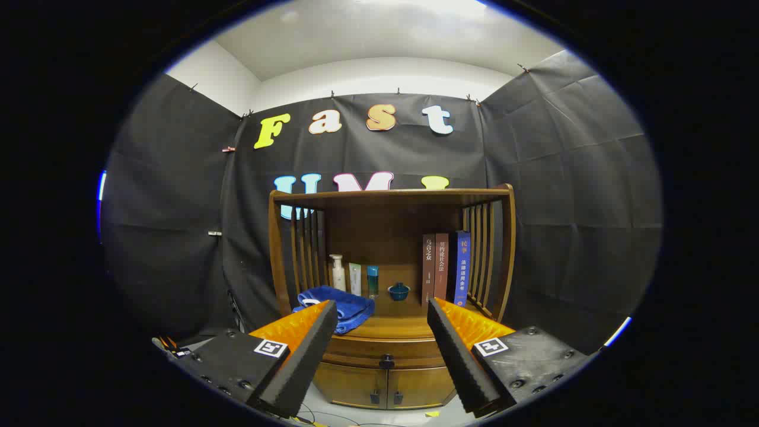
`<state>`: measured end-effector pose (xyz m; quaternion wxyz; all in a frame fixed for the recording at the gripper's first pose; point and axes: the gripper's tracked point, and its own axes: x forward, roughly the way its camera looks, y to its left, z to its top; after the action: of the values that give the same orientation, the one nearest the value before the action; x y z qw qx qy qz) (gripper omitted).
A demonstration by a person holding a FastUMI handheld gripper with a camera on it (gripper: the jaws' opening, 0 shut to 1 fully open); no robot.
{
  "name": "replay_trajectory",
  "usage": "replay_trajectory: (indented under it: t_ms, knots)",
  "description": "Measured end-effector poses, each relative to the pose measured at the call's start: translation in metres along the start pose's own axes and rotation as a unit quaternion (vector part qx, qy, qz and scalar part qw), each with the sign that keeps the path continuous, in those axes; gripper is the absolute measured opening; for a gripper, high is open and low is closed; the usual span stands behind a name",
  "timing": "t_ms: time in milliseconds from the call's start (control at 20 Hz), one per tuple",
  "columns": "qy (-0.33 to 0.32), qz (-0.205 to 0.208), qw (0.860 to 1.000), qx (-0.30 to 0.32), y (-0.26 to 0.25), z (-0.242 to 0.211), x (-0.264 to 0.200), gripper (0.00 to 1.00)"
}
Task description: Pull open the drawer, take out the items inside it, and place them on the countertop above the cabinet.
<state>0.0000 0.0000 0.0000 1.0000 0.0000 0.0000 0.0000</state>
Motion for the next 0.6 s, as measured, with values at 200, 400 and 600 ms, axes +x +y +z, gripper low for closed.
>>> replay_trajectory:
  t_ms: [200, 400, 600]
  knots:
    - [-0.004, -0.001, 1.000, 0.002, 0.0004, 0.0034, -0.0003, 0.98]
    - [0.000, 0.000, 1.000, -0.005, 0.0037, 0.0037, 0.0008, 0.98]
    - [0.001, 0.004, 1.000, -0.008, 0.0079, 0.0041, -0.0011, 0.98]
